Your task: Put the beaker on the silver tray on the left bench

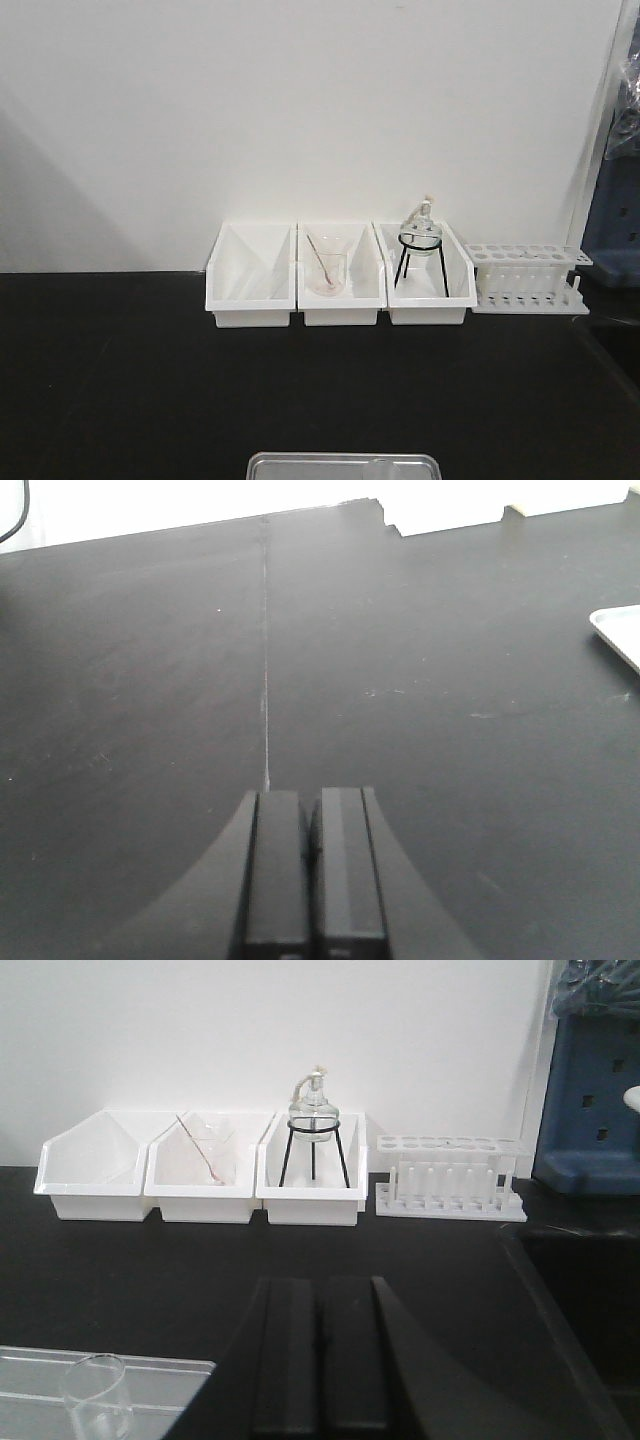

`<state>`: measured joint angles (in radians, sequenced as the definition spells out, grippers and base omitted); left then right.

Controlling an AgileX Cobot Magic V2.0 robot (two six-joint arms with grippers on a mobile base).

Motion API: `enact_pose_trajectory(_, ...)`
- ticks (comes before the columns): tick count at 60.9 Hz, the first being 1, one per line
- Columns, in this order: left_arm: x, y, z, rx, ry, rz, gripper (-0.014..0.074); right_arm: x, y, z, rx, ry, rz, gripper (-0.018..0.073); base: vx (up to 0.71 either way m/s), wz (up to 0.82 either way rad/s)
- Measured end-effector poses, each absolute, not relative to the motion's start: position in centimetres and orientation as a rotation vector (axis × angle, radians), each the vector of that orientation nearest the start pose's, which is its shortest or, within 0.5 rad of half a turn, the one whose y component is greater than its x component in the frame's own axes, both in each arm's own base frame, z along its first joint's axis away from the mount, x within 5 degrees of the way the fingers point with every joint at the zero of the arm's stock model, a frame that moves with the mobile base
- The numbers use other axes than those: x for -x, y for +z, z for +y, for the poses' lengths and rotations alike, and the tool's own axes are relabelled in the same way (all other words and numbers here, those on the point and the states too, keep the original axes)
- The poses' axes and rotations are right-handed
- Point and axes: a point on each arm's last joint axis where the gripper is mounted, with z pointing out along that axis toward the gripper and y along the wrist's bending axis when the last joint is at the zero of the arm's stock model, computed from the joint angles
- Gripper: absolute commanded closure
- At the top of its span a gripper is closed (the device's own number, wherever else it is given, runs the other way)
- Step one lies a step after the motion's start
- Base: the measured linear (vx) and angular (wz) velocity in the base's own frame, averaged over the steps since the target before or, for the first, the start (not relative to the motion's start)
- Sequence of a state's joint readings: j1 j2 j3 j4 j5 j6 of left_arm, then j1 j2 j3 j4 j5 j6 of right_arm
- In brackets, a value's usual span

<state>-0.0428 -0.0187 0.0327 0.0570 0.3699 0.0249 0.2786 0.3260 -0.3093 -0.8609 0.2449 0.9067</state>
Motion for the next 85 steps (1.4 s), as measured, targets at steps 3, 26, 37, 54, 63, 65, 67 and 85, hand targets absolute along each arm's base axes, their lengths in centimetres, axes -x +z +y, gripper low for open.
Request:
enact_pose_trajectory(3,-5.2,17.0,0.0,-0.098,0.044,1.864,0.0595,-8.4,28.1,0.7,0.038,0.107,1.662,0.0571,0.0,0.0)
enact_pose_trajectory(26,-5.2,17.0,0.0,-0.098,0.044,1.864,0.0595,-8.1,23.7,1.8,0.009,0.308,1.834,0.0571,0.0,0.0)
enact_pose_trajectory(37,-5.2,17.0,0.0,-0.098,0.044,1.864,0.0595,-6.4,19.8,1.7,0.021,0.361,1.752,0.0571,0.0,0.0)
enact_pose_trajectory(54,-5.2,17.0,0.0,-0.098,0.044,1.864,0.0595,-5.6,19.1,0.7,-0.068,0.255,1.644,0.0571,0.0,0.0)
enact_pose_trajectory(63,-5.2,17.0,0.0,-0.098,0.044,1.864,0.0595,-5.6,19.1,0.7,-0.073,0.253,1.647,0.0571,0.0,0.0)
enact_pose_trajectory(65,-5.2,17.0,0.0,-0.098,0.044,1.864,0.0595,-5.6,19.1,0.7,-0.072,0.252,1.647,0.0571,0.0,0.0)
enact_pose_trajectory(67,-5.2,17.0,0.0,-0.098,0.044,1.864,0.0595,-5.6,19.1,0.7,-0.072,0.252,1.647,0.0571,0.0,0.0)
enact_pose_trajectory(85,-5.2,17.0,0.0,-0.098,0.044,1.864,0.0595,-5.6,19.0,0.7,-0.071,0.251,1.647,0.0571,0.0,0.0)
